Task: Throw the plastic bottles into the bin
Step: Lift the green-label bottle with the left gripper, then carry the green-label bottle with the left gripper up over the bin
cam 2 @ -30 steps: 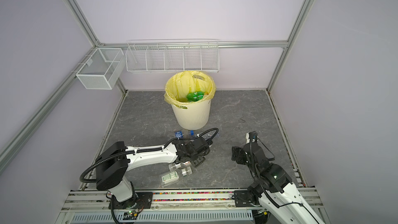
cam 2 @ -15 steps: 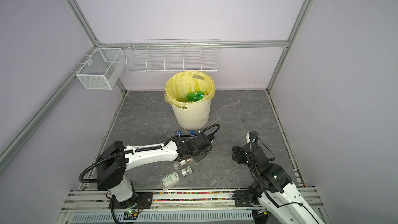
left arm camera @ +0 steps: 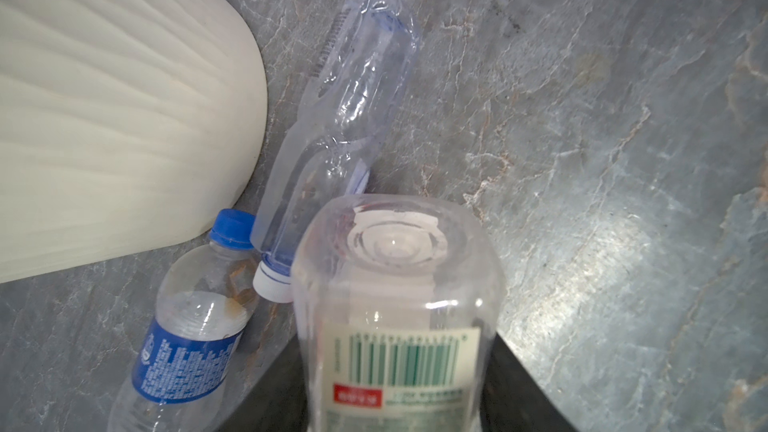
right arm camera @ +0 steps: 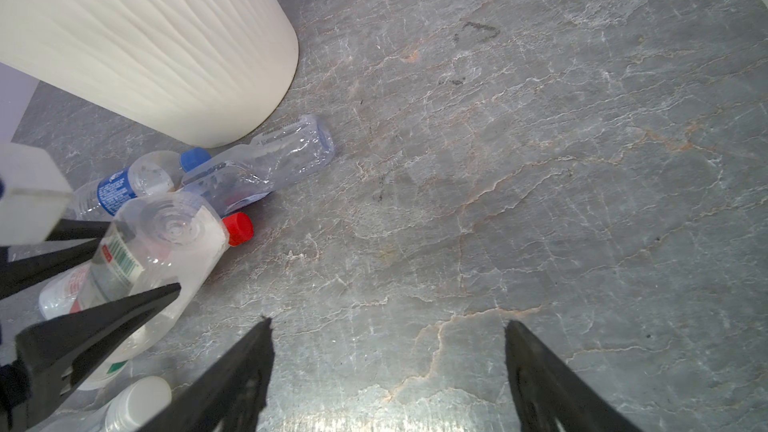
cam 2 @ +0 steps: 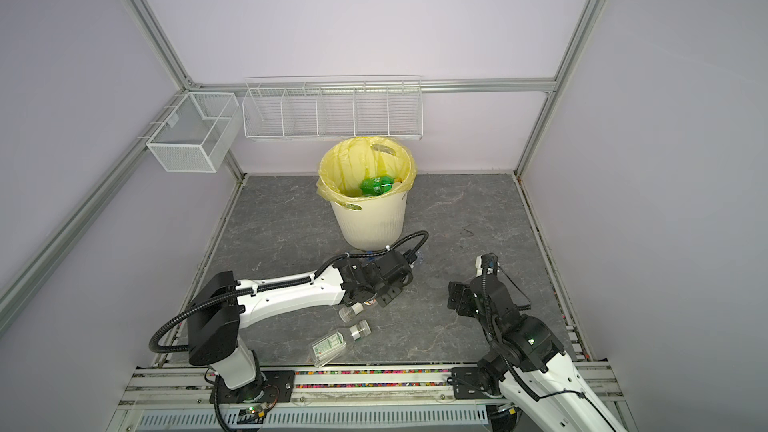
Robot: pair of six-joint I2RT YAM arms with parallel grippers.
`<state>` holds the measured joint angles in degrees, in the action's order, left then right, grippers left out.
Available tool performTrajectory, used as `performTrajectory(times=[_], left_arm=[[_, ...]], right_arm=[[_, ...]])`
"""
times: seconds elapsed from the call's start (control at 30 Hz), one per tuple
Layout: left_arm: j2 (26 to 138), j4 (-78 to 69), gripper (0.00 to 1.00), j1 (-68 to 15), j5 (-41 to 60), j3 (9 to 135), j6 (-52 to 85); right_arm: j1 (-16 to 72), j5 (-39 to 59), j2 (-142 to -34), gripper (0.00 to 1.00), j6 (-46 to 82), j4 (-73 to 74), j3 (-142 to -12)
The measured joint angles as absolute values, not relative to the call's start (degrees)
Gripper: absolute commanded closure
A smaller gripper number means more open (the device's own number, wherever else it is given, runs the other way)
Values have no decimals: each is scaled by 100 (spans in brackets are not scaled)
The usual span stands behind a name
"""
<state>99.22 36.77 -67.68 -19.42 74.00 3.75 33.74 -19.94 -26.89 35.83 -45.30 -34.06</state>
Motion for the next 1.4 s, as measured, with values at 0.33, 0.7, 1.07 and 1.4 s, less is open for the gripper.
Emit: performTrajectory(times=[0.33, 0.7, 1.07, 1.4], left_arm=[[9867, 4056, 46, -6768, -1975, 7950, 646], [9651, 4252, 50, -6702, -1839, 8549, 1009], [9120, 4254, 51, -6005, -1553, 8724, 1352], [8252, 4128, 52, -5813, -1511, 8626, 1734]], right_arm=[[3374, -1994, -2689, 12, 3629, -4530, -3404], [3367, -1986, -2716, 12, 3734, -4521, -3286], [3347, -1968, -2764, 12, 3811, -4517, -3253], [3347, -1938, -2974, 12, 3924, -4359, -3190]])
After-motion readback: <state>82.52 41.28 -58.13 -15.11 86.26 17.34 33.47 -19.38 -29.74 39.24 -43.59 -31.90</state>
